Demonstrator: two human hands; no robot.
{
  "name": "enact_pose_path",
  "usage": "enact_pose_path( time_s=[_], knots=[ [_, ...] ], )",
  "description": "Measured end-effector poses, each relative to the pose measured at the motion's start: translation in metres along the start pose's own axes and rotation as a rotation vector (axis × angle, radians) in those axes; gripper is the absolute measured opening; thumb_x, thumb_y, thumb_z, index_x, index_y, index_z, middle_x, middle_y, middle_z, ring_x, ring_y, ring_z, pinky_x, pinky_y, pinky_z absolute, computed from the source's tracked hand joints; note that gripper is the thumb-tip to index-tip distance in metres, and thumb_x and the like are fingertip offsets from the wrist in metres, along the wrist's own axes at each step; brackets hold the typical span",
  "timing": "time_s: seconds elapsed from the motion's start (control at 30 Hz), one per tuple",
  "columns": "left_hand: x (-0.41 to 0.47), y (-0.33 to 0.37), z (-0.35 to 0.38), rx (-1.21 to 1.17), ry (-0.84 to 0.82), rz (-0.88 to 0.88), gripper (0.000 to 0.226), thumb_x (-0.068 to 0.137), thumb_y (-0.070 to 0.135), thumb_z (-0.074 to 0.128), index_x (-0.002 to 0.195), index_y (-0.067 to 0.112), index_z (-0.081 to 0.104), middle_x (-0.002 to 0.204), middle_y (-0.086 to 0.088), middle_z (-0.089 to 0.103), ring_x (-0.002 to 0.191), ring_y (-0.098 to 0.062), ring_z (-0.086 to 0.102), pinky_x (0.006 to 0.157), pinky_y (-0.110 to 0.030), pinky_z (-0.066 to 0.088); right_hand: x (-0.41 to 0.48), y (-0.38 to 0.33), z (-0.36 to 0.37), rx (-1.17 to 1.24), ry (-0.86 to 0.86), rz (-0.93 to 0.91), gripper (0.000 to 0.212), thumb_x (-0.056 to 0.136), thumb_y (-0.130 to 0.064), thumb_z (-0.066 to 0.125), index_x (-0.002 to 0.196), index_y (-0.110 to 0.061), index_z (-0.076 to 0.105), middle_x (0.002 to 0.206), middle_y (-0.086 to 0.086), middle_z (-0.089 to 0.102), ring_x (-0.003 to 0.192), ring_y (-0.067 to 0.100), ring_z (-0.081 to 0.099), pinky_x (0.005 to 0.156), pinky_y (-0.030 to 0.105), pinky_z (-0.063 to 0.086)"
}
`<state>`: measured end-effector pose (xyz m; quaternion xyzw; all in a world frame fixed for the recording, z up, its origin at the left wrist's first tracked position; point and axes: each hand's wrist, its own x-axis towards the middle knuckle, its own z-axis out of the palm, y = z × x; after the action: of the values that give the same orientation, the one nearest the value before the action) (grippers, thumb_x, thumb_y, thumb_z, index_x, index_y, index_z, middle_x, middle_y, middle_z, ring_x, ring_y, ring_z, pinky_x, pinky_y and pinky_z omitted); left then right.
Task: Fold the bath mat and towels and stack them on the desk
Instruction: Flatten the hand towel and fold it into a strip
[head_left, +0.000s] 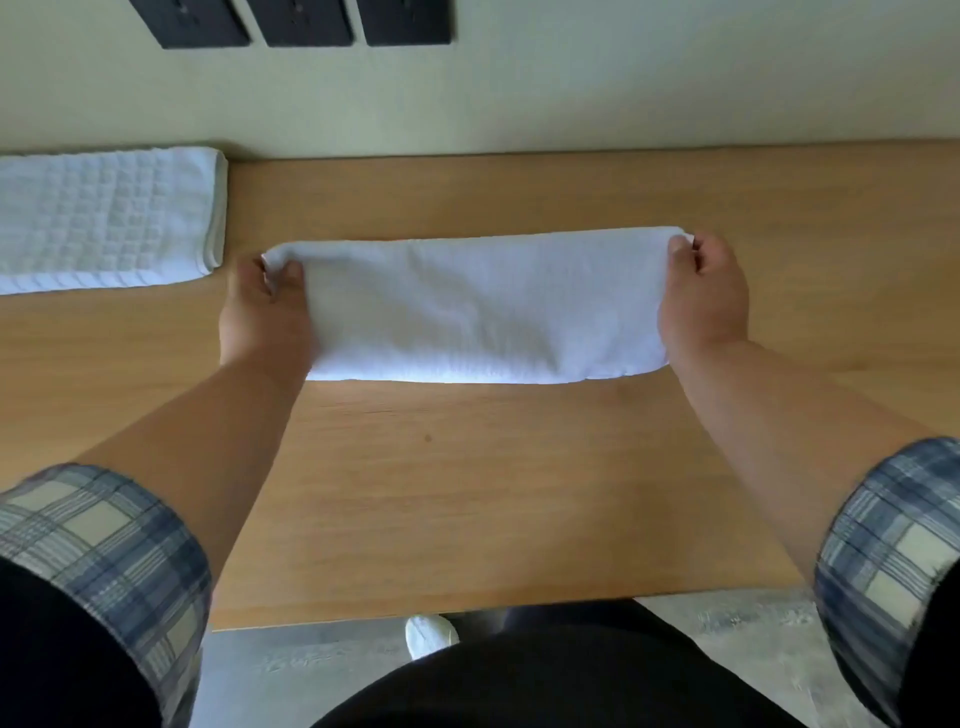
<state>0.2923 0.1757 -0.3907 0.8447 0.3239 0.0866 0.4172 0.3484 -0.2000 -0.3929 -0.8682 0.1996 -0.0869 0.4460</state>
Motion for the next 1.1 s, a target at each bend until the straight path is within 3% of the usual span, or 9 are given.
enact_pose_path(
  time_s=[0.13, 0.3, 0.37, 0.5, 0.6, 0.8, 0.97, 1.03, 1.1],
  knots=[
    [0.041, 0.004, 0.026, 0.136, 0.011, -0.031, 0.027, 0.094, 0.055, 0.041, 0.108, 0.032, 0.048, 0.077, 0.011, 0.049, 0.064, -0.012, 0.047, 0.055, -0.027, 0.032, 0.041, 0.009, 0.035, -0.101, -0.041, -0.022, 0.027, 0.100, -0.037, 0.042, 0.095, -0.015, 0.057, 0.075, -0.007, 0.051, 0.066, 0.011, 0.042, 0.051, 0.020, 0.031],
    [0.070, -0.006, 0.045, 0.276, -0.044, -0.044, 0.040, 0.093, 0.053, 0.045, 0.120, 0.024, 0.053, 0.097, -0.002, 0.056, 0.084, -0.030, 0.052, 0.076, -0.035, 0.041, 0.069, 0.022, 0.060, -0.241, -0.119, 0.033, 0.029, 0.099, -0.042, 0.045, 0.106, -0.020, 0.062, 0.084, -0.007, 0.057, 0.083, 0.020, 0.057, 0.070, 0.028, 0.039],
    [0.070, -0.010, 0.046, 0.275, -0.073, -0.070, 0.041, 0.093, 0.054, 0.046, 0.125, 0.027, 0.051, 0.093, -0.001, 0.057, 0.080, -0.028, 0.055, 0.071, -0.035, 0.042, 0.071, 0.026, 0.062, -0.247, -0.141, 0.054, 0.029, 0.098, -0.044, 0.046, 0.112, -0.023, 0.062, 0.090, -0.009, 0.061, 0.092, 0.022, 0.061, 0.078, 0.031, 0.045],
    [0.048, -0.011, 0.034, 0.167, -0.030, -0.089, 0.049, 0.092, 0.057, 0.049, 0.135, 0.036, 0.038, 0.083, 0.014, 0.057, 0.070, -0.007, 0.055, 0.053, -0.026, 0.036, 0.056, 0.019, 0.051, -0.150, -0.125, 0.077, 0.056, 0.090, -0.052, 0.052, 0.141, -0.028, 0.048, 0.115, -0.012, 0.061, 0.093, 0.004, 0.059, 0.081, 0.021, 0.045],
    [0.013, -0.018, 0.025, 0.117, 0.012, -0.115, 0.054, 0.091, 0.058, 0.050, 0.138, 0.040, 0.031, 0.090, 0.013, 0.059, 0.073, -0.006, 0.058, 0.054, -0.026, 0.037, 0.023, 0.027, 0.031, -0.159, -0.137, 0.073, 0.065, 0.088, -0.050, 0.055, 0.146, -0.027, 0.038, 0.142, -0.004, 0.047, 0.111, 0.007, 0.052, 0.091, 0.026, 0.042],
    [-0.025, -0.037, 0.021, 0.242, -0.039, -0.064, 0.055, 0.091, 0.054, 0.054, 0.137, 0.042, 0.025, 0.118, 0.001, 0.051, 0.090, -0.027, 0.060, 0.077, -0.051, 0.054, -0.033, 0.042, 0.019, -0.289, -0.142, -0.068, 0.042, 0.101, -0.025, 0.049, 0.143, -0.027, 0.043, 0.144, 0.002, 0.038, 0.112, 0.017, 0.055, 0.093, 0.027, 0.040],
    [-0.017, -0.036, 0.023, 0.283, -0.036, 0.079, 0.048, 0.095, 0.032, 0.057, 0.134, 0.043, 0.032, 0.129, -0.001, 0.047, 0.097, -0.026, 0.057, 0.077, -0.044, 0.047, -0.029, 0.040, 0.021, -0.360, -0.151, -0.149, 0.040, 0.101, -0.016, 0.047, 0.140, -0.025, 0.049, 0.143, 0.008, 0.039, 0.111, 0.029, 0.059, 0.095, 0.038, 0.047],
    [-0.021, -0.032, 0.026, 0.278, -0.026, -0.008, 0.050, 0.095, 0.030, 0.058, 0.137, 0.041, 0.033, 0.138, -0.004, 0.041, 0.111, -0.031, 0.055, 0.089, -0.050, 0.047, -0.030, 0.036, 0.022, -0.365, -0.137, -0.123, 0.041, 0.099, -0.014, 0.048, 0.139, -0.023, 0.050, 0.144, 0.008, 0.040, 0.117, 0.029, 0.055, 0.101, 0.038, 0.044],
    [-0.030, -0.024, 0.028, 0.378, 0.051, 0.038, 0.054, 0.095, 0.030, 0.059, 0.142, 0.034, 0.033, 0.146, -0.009, 0.035, 0.129, -0.034, 0.041, 0.109, -0.050, 0.034, -0.035, 0.028, 0.024, -0.419, -0.067, -0.140, 0.045, 0.095, -0.011, 0.050, 0.139, -0.021, 0.052, 0.147, 0.006, 0.040, 0.132, 0.028, 0.043, 0.111, 0.038, 0.032]
  ],
)
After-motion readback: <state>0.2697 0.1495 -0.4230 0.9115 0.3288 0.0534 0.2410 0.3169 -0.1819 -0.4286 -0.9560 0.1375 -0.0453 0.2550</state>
